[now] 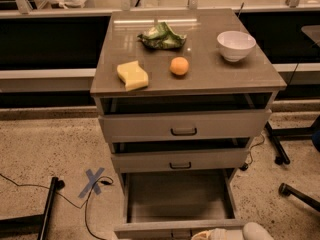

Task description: Close bottom drawer

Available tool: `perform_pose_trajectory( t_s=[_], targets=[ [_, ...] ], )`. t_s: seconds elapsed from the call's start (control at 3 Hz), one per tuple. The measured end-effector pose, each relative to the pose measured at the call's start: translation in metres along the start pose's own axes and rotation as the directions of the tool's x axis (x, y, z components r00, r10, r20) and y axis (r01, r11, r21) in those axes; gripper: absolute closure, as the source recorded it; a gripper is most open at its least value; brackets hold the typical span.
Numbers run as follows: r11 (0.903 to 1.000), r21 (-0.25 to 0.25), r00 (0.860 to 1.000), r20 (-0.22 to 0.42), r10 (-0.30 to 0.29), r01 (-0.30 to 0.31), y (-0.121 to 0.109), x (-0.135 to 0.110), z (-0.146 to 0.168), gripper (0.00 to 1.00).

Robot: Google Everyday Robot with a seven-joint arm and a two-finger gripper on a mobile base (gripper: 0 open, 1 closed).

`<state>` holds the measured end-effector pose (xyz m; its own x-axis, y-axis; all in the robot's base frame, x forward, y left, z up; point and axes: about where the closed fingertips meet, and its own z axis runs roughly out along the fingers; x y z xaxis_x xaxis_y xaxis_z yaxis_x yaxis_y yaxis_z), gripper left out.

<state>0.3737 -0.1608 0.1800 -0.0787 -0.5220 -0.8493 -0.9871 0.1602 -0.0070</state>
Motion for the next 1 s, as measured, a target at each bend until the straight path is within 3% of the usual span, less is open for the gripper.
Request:
perform_pose_trajectory(
  t_s=[1.0],
  targets=[
    [0.9990, 0.045, 1.000, 0.008, -0.006, 0.005, -0.033, 0.009, 0.022, 1.00]
  ],
)
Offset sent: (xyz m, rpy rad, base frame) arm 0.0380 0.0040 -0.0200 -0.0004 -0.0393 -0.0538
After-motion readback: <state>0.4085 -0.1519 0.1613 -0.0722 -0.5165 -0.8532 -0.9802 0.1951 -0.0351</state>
